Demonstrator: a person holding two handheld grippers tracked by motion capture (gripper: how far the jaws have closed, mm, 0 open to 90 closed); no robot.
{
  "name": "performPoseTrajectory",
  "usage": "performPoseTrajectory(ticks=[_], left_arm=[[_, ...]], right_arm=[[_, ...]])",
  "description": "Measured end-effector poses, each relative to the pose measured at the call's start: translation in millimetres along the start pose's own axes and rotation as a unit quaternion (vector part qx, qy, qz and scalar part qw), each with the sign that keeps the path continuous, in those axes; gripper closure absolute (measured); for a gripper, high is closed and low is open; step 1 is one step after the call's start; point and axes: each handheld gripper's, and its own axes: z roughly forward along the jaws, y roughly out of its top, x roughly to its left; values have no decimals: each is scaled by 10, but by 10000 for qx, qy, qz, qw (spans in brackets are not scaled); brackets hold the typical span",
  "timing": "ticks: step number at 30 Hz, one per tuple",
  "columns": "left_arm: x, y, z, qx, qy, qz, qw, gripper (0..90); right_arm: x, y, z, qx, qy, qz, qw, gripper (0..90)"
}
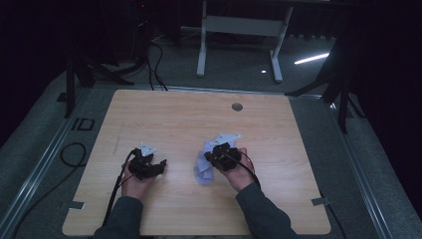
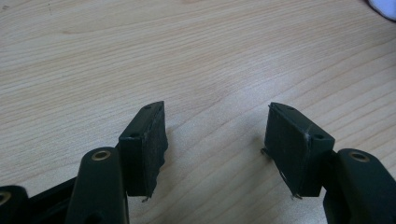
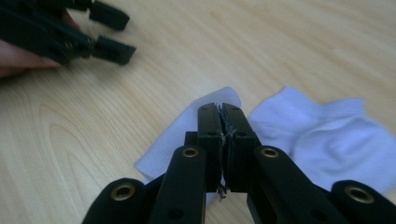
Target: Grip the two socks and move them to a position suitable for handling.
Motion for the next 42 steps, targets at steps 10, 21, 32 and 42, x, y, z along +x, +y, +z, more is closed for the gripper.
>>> performPoseTrajectory(ticks=[10,21,32,42], left_arm=[[-3,-1,-3,8,-8,7,10000,385],[-1,-3,-2,1,-9,17,10000,385],[-2,-4,-4,8,-19,31,10000,385],[-2,-4,-4,8,-22,36,10000,385]], right_arm=[[-280,-285,-314,184,-187,217,9994,862],[-495,-744,-349,668,-248,434,9965,831],[-561,-810,-404,681,-804,314,9939,588],[-254,-781,-315,574,-347,-9,9978,529]])
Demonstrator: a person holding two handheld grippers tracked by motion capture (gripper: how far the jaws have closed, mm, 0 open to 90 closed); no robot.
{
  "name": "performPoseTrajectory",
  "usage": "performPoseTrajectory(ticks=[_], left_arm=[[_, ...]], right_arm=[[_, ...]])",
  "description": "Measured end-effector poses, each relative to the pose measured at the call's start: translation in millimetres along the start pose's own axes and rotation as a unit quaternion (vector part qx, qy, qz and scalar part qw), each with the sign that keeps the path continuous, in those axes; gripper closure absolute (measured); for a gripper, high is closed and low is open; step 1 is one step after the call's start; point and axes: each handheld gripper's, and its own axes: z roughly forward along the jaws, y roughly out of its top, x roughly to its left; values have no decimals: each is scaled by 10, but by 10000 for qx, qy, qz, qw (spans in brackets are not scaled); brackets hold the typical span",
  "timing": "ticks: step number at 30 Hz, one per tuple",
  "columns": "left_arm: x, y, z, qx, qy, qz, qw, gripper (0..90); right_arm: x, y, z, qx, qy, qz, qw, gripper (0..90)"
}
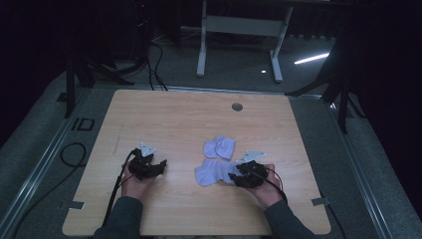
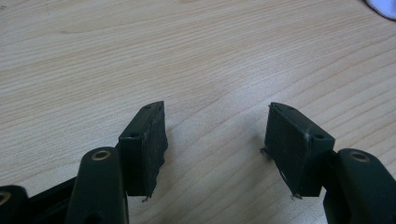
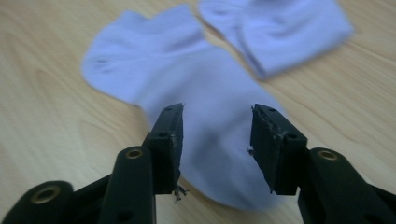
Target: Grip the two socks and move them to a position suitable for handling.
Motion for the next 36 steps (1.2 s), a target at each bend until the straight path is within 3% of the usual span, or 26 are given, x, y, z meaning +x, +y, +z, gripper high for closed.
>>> performPoseTrajectory(ticks=[4,7,12,22,27,31,34,36], left_arm=[[-1,0,-2,9,-9,9,10000,383],[-2,-1,-4,15,-23,26,10000,383],[-4,-2,-3,3,-30,26,10000,383],[-3,-6,-2,-16,-41,34,10000,379],[0,-10,-2,-29,-56,47,10000,378],[-1,-12,-3,-30,-56,54,10000,378],[-4,-10,-1,-33,-54,47,10000,377],[-6,-7,2,-36,-64,50,10000,375]], right_arm=[[87,45,150,197,33,-172,9997,520],[53,29,283,418,42,-155,9990,497],[50,5,300,405,113,-131,9990,466],[265,61,373,295,200,-81,9993,411],[345,110,384,398,364,-143,9984,387],[303,206,327,246,402,-93,9988,390],[178,405,225,1,243,-9,9997,459],[80,533,216,-18,113,37,9999,530]])
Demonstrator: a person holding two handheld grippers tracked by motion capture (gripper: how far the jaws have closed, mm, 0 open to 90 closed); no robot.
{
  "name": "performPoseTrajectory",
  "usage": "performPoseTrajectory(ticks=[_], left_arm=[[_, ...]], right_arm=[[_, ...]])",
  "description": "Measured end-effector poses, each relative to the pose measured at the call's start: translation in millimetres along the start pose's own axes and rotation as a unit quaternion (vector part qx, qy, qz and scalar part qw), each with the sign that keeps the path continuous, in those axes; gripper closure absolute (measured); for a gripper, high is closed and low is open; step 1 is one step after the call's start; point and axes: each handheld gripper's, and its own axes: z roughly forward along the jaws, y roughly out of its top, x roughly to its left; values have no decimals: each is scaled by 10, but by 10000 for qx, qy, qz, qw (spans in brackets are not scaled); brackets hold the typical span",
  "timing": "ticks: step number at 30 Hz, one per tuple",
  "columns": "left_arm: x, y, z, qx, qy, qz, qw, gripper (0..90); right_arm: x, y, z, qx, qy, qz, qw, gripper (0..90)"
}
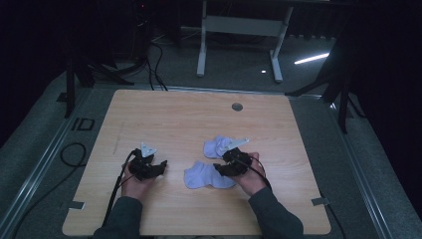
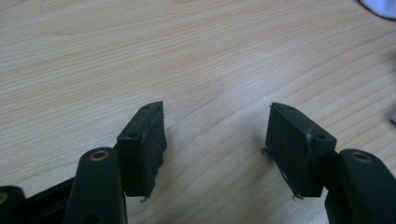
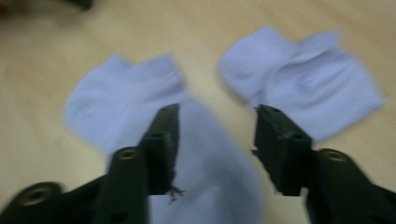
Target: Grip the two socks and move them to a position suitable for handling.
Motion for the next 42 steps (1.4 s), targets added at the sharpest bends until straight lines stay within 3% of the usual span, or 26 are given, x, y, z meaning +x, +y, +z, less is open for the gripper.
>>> performPoseTrajectory(ticks=[6,8,10,14,19,23,25,26,27,30,35,42], left_arm=[[1,-1,3,-9,-15,31,10000,374],[1,-1,3,-9,-15,31,10000,374],[-2,-3,1,-8,-29,27,10000,374],[1,-4,2,-18,-42,39,10000,374],[1,-4,2,-16,-44,39,10000,374],[2,-4,2,-17,-44,42,10000,374],[2,-4,2,-19,-49,45,10000,373],[2,-4,2,-19,-49,45,10000,373],[2,-4,3,-22,-52,46,10000,372],[2,-5,3,-22,-52,47,10000,372],[2,-5,3,-21,-52,46,10000,372],[1,-5,3,-20,-51,44,10000,371]], right_arm=[[-215,242,142,53,-336,125,9993,525],[-234,266,167,83,-363,156,9992,525],[-351,367,293,185,-377,383,9984,479],[-478,461,404,212,-339,763,9963,470],[-492,507,507,355,-418,807,9952,472],[-530,502,634,577,-518,954,9924,530],[-535,492,659,588,-496,953,9925,607],[-535,492,659,588,-496,953,9925,607],[-542,482,654,553,-455,970,9927,728],[-543,465,627,545,-423,962,9930,848],[-547,430,545,412,-391,949,9939,881],[-596,393,295,113,-353,988,9944,878]])
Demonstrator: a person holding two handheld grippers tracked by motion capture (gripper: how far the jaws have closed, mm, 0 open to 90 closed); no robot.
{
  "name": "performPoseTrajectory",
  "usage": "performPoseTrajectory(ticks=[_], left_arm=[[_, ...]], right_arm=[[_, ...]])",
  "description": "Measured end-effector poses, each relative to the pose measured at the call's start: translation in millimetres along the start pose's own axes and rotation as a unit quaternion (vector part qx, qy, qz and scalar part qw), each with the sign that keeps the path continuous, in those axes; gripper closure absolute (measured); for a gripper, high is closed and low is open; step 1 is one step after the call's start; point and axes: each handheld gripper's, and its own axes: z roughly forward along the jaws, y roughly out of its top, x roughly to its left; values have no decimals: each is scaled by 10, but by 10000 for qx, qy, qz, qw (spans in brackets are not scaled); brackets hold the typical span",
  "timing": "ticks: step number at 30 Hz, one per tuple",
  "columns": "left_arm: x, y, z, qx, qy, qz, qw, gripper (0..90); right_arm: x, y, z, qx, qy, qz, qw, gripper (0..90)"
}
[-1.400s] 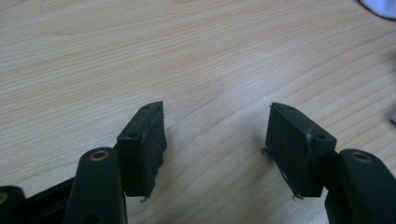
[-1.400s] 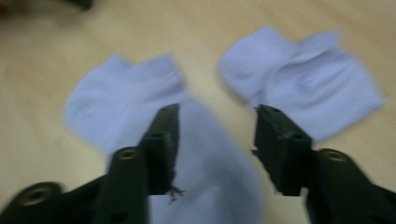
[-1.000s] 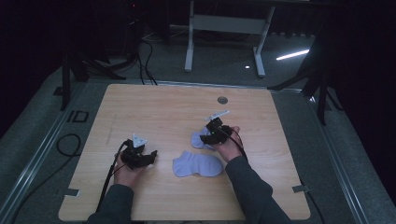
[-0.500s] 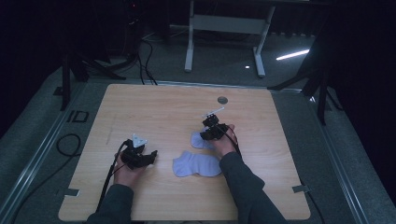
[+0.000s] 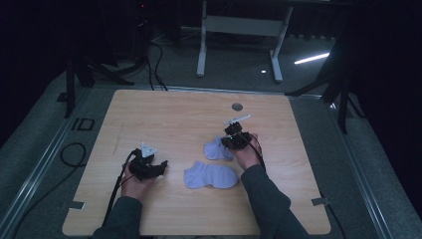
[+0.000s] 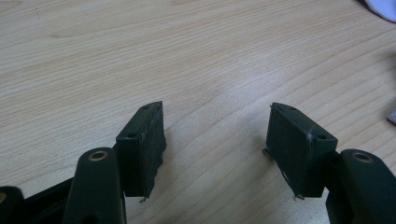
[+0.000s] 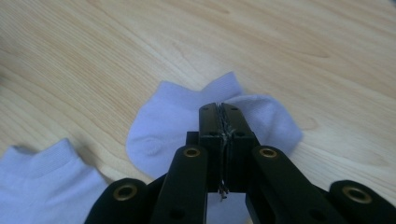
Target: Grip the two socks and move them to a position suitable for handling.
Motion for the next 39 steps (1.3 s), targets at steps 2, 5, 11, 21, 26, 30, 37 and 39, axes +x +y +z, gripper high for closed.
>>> performPoseTrajectory(ticks=[2,5,11,21,26,30,37,39], left_arm=[[0,0,0,0,0,2,10000,371],[0,0,0,-1,0,1,10000,371],[-2,0,2,-4,-3,0,10000,370],[-6,0,5,-14,-12,4,10000,368],[-8,1,6,-14,-12,7,10000,368],[-8,0,7,-21,-15,15,10000,367],[-10,1,10,-27,-17,18,10000,366],[-12,1,11,-31,-15,17,10000,366]], right_arm=[[-34,-11,-75,-53,15,31,10000,874],[-94,-49,-179,-114,-11,32,9999,867],[-215,-174,-300,-115,-100,61,9999,847],[-507,-457,-339,108,-301,346,9989,837],[-599,-581,-346,188,-365,420,9983,832],[-651,-645,-346,248,-400,442,9979,826],[-727,-738,-340,472,-526,362,9968,815],[-741,-762,-333,520,-552,326,9966,815]])
